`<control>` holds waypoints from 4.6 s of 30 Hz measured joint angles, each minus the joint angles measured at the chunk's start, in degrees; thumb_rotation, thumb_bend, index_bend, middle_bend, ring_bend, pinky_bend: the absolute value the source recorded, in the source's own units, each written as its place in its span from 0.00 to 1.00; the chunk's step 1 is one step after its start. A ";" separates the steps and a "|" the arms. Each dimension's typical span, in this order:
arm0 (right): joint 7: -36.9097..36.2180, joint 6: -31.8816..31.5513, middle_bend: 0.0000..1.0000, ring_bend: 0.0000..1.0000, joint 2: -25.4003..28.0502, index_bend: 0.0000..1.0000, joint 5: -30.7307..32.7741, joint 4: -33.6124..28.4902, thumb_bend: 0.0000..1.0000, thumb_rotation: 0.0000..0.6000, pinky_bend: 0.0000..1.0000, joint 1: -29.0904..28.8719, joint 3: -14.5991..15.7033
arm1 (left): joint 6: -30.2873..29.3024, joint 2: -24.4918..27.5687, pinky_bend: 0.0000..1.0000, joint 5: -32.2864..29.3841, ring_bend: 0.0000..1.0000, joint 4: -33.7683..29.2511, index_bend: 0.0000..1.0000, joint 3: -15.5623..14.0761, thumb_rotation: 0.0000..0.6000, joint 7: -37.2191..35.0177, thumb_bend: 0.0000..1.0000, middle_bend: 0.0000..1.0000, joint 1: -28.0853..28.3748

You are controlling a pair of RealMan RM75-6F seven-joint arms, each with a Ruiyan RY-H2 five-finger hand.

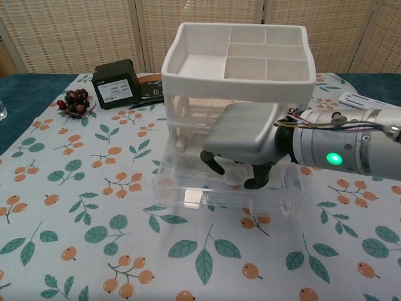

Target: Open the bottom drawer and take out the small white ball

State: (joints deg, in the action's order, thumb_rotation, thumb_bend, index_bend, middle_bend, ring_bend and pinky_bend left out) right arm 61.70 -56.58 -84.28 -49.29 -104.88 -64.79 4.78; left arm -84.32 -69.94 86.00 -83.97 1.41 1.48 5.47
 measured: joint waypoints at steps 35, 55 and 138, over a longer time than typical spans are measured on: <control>-1.90 -3.21 1.00 1.00 1.05 0.52 -4.65 -2.44 0.41 1.00 1.00 1.66 -1.34 | -0.33 0.19 0.07 0.19 0.05 -0.18 0.11 0.16 1.00 -0.10 0.25 0.00 -0.13; -8.50 -17.88 1.00 1.00 16.51 0.52 -27.89 -17.16 0.41 1.00 1.00 16.42 4.07 | 0.73 0.50 0.07 1.19 0.05 -2.24 0.11 0.42 1.00 1.62 0.25 0.00 1.43; -45.10 -35.84 0.50 0.39 21.76 0.38 -35.82 3.28 0.42 1.00 0.47 55.04 -0.85 | 1.20 0.87 0.07 1.43 0.05 -8.73 0.10 0.97 1.00 6.86 0.25 0.00 3.59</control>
State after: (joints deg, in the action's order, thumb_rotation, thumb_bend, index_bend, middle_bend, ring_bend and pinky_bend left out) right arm 16.60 -92.42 -62.53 -85.11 -101.60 -9.74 3.93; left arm -83.13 -69.07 87.43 -92.70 2.38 8.34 9.05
